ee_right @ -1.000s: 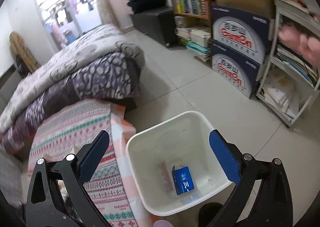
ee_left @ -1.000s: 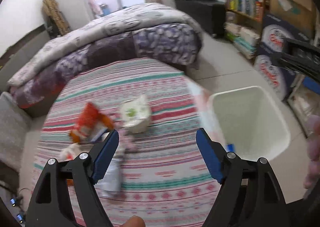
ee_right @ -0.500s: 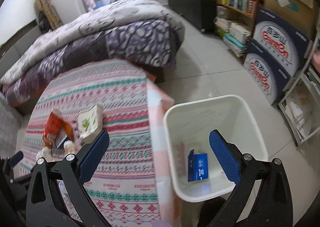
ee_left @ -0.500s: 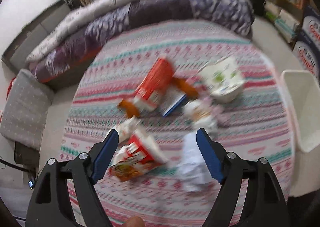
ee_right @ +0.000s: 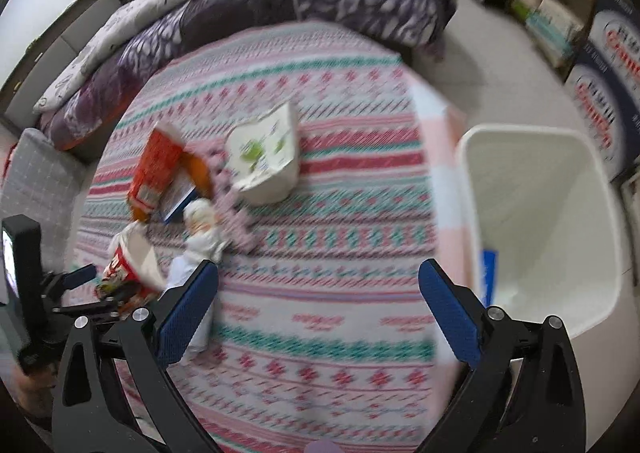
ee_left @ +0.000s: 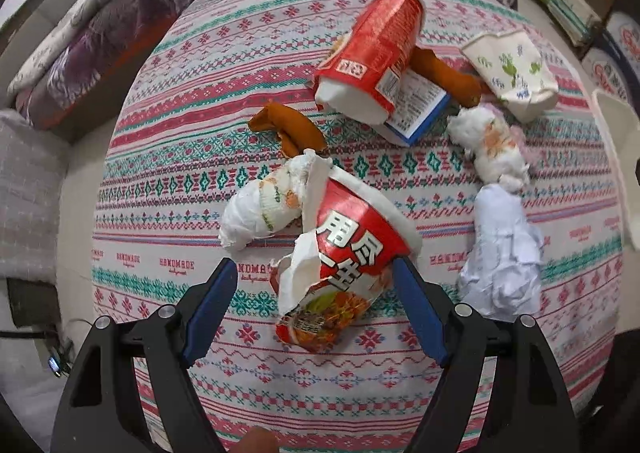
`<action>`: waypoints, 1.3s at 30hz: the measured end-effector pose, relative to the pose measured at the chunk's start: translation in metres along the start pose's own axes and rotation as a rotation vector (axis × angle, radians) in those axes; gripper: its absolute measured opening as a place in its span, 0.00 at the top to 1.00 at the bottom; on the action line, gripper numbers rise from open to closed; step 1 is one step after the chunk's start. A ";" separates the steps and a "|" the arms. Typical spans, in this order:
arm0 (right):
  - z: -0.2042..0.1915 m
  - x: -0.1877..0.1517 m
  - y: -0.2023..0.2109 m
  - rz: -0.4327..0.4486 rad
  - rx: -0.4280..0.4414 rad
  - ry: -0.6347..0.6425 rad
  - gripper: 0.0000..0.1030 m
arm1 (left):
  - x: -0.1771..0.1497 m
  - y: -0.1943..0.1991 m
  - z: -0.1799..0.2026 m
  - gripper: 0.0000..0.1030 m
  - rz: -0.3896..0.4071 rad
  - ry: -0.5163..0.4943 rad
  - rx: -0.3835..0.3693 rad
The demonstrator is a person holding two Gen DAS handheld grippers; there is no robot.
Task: Collect trash
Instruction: 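Grasp the red noodle cup with the left gripper while the right grasps crumpled paper, then lift the crumpled paper with the right gripper and carry it over the bin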
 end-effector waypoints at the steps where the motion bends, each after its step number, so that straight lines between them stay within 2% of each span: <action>1: -0.004 -0.002 -0.005 -0.016 0.010 -0.004 0.07 | -0.001 -0.003 0.001 0.24 -0.001 -0.013 0.003; 4: -0.015 -0.008 -0.013 -0.041 0.016 0.000 0.07 | -0.006 -0.012 0.006 0.25 -0.018 -0.045 0.025; 6: -0.020 -0.011 -0.017 -0.054 0.019 0.007 0.07 | -0.006 -0.014 0.008 0.43 -0.022 -0.042 0.023; 8: -0.027 -0.014 -0.020 -0.065 0.027 0.013 0.07 | -0.008 -0.013 0.007 0.56 -0.029 -0.006 -0.013; 10: -0.033 -0.018 -0.022 -0.078 0.039 0.017 0.07 | -0.005 -0.007 0.004 0.87 -0.014 0.024 -0.044; 11: -0.038 -0.022 -0.025 -0.091 0.050 0.020 0.07 | -0.004 -0.003 0.001 0.89 -0.002 0.043 -0.053; 15: -0.056 -0.033 -0.032 -0.127 0.089 0.022 0.07 | 0.003 0.021 -0.008 0.89 0.069 0.105 -0.059; 18: -0.071 -0.041 -0.037 -0.146 0.103 0.040 0.07 | 0.008 0.036 -0.014 0.89 0.110 0.163 -0.096; 23: -0.085 -0.053 -0.046 -0.162 0.096 0.078 0.07 | 0.013 0.059 -0.032 0.89 0.173 0.259 -0.109; 28: -0.091 -0.059 -0.053 -0.160 0.073 0.111 0.09 | 0.018 0.066 -0.044 0.89 0.204 0.302 -0.110; 30: -0.093 -0.060 -0.056 -0.167 0.072 0.115 0.14 | 0.017 0.067 -0.044 0.89 0.206 0.310 -0.108; 33: -0.097 -0.065 -0.063 -0.194 0.089 0.123 0.31 | 0.014 0.066 -0.043 0.89 0.201 0.312 -0.101; 35: -0.102 -0.069 -0.065 -0.212 0.143 0.112 0.54 | 0.012 0.065 -0.042 0.89 0.196 0.310 -0.094; 36: -0.103 -0.068 -0.063 -0.206 0.164 0.100 0.55 | 0.012 0.064 -0.042 0.89 0.194 0.309 -0.090; 39: -0.105 -0.062 -0.055 -0.154 0.138 0.134 0.56 | 0.011 0.063 -0.041 0.89 0.194 0.312 -0.082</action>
Point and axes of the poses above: each gripper's, at about its wrist camera, not at the fingertips, and y roughly against the way its jaws point, z to its right, x to its top, the point moved 10 cm from there along -y, roughly the way its jaws point, and after that the axes turned 2 degrees about x, right-handed, at the moved point
